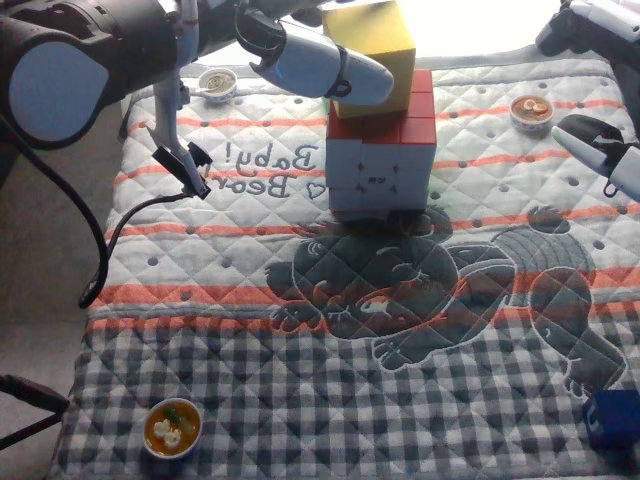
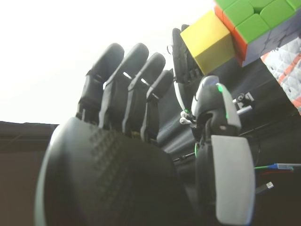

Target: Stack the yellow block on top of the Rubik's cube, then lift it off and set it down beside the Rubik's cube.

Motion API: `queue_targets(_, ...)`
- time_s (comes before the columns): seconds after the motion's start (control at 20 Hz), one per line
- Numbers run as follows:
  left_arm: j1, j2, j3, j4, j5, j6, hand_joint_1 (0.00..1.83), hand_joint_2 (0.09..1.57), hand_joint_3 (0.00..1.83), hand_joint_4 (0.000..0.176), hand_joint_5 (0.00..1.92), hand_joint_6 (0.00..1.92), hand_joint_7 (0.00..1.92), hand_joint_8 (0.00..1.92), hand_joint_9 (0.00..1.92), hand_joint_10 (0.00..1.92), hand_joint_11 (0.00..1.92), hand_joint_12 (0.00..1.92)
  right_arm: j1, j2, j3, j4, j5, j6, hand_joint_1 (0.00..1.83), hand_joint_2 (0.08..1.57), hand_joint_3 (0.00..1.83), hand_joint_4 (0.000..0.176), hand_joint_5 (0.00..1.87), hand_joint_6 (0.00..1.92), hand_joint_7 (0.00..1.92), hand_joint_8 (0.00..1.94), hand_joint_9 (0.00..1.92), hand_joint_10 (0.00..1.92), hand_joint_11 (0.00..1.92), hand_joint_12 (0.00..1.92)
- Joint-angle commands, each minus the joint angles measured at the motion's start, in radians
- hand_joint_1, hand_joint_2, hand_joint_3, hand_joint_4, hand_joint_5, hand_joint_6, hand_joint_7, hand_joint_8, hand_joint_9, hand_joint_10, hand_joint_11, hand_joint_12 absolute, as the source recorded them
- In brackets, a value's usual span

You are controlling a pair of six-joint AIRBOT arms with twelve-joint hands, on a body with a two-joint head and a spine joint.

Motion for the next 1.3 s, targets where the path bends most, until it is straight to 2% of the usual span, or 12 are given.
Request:
queue_targets(0.0, -0.018, 0.000, -0.005, 0.007, 0.128, -0.005, 0.77, 1.02, 0.00, 0.138, 0.22, 0.00, 0.18, 0.01, 0.02, 0.02, 0.00, 0.51, 0.008, -0.001, 0.005, -0.026, 0.117, 0.000, 0.87, 1.21, 0.01, 0.000, 0.39, 0.92, 0.52, 0.81, 0.40, 1.05, 0.10, 1.67)
queue_targets(0.15, -0.017, 0.010, -0.015, -0.005, 0.160, -0.005, 0.73, 1.00, 0.00, 0.172, 0.11, 0.00, 0.08, 0.00, 0.00, 0.00, 0.00, 0.33, 0.008, -0.001, 0.006, -0.025, 0.117, 0.000, 0.90, 1.21, 0.00, 0.000, 0.39, 0.95, 0.52, 0.84, 0.41, 1.08, 0.12, 1.68)
queue_targets(0.35, -0.025, 0.042, -0.044, -0.031, 0.233, -0.004, 0.59, 0.98, 0.00, 0.176, 0.00, 0.00, 0.04, 0.00, 0.00, 0.00, 0.00, 0.01, 0.007, -0.003, 0.006, -0.025, 0.117, 0.000, 0.85, 1.21, 0.00, 0.000, 0.40, 0.92, 0.56, 0.84, 0.44, 1.11, 0.16, 1.67)
queue_targets(0.5, -0.025, 0.099, -0.103, -0.047, 0.323, -0.004, 0.54, 0.97, 0.00, 0.176, 0.00, 0.00, 0.03, 0.00, 0.00, 0.00, 0.03, 0.02, 0.012, -0.005, 0.008, -0.025, 0.117, 0.000, 0.89, 1.19, 0.00, 0.000, 0.40, 0.92, 0.53, 0.94, 0.40, 1.24, 0.16, 1.72)
queue_targets(0.6, -0.013, 0.149, -0.157, -0.053, 0.404, -0.004, 0.52, 0.89, 0.04, 0.176, 0.00, 0.00, 0.10, 0.02, 0.10, 0.03, 0.00, 1.00, 0.030, -0.006, 0.015, -0.025, 0.112, 0.000, 0.88, 1.18, 0.00, 0.000, 0.37, 0.91, 0.50, 0.96, 0.40, 1.23, 0.20, 1.69)
queue_targets(0.75, 0.032, 0.224, -0.241, -0.063, 0.533, -0.004, 0.33, 1.03, 0.03, 0.176, 0.07, 0.02, 0.12, 0.01, 0.10, 0.05, 0.00, 1.38, 0.090, -0.020, 0.041, -0.045, 0.065, 0.000, 0.79, 1.10, 0.00, 0.000, 0.25, 0.67, 0.33, 0.60, 0.17, 0.95, 0.00, 1.58)
queue_targets(0.85, 0.072, 0.282, -0.304, -0.072, 0.636, -0.004, 0.20, 1.13, 0.03, 0.165, 0.15, 0.03, 0.17, 0.01, 0.14, 0.11, 0.00, 1.39, 0.136, -0.035, 0.060, -0.060, 0.024, 0.000, 0.73, 1.02, 0.00, 0.000, 0.24, 0.50, 0.31, 0.32, 0.12, 0.75, 0.00, 1.42)
queue_targets(0.9, 0.093, 0.304, -0.331, -0.072, 0.677, -0.004, 0.18, 1.16, 0.02, 0.124, 0.20, 0.03, 0.21, 0.02, 0.16, 0.13, 0.00, 1.35, 0.154, -0.041, 0.069, -0.064, 0.009, 0.000, 0.70, 0.98, 0.00, 0.000, 0.26, 0.43, 0.32, 0.20, 0.13, 0.65, 0.00, 1.34)
queue_targets(0.95, 0.115, 0.325, -0.359, -0.072, 0.728, -0.004, 0.18, 1.21, 0.01, 0.115, 0.27, 0.03, 0.25, 0.01, 0.18, 0.17, 0.00, 1.09, 0.171, -0.048, 0.079, -0.066, -0.006, 0.000, 0.66, 0.94, 0.00, 0.000, 0.25, 0.30, 0.32, 0.06, 0.11, 0.58, 0.00, 1.35)
queue_targets(1.05, 0.158, 0.356, -0.402, -0.076, 0.813, -0.004, 0.19, 1.22, 0.01, 0.108, 0.28, 0.03, 0.23, 0.00, 0.17, 0.17, 0.00, 1.07, 0.200, -0.057, 0.094, -0.068, -0.032, 0.000, 0.65, 0.91, 0.00, 0.000, 0.24, 0.20, 0.30, 0.03, 0.08, 0.53, 0.00, 1.30)
queue_targets(1.15, 0.212, 0.395, -0.446, -0.096, 0.899, -0.003, 0.29, 1.25, 0.00, 0.091, 0.35, 0.03, 0.29, 0.01, 0.11, 0.39, 0.00, 1.40, 0.239, -0.078, 0.115, -0.070, -0.064, 0.000, 0.64, 0.91, 0.00, 0.000, 0.23, 0.12, 0.30, 0.01, 0.07, 0.48, 0.00, 1.14)
queue_targets(1.25, 0.261, 0.424, -0.477, -0.122, 0.961, -0.003, 0.34, 1.30, 0.01, 0.041, 0.35, 0.01, 0.31, 0.01, 0.00, 0.73, 0.00, 1.60, 0.284, -0.102, 0.143, -0.070, -0.100, 0.000, 0.74, 1.03, 0.00, 0.000, 0.23, 0.09, 0.33, 0.01, 0.13, 0.46, 0.00, 1.10)
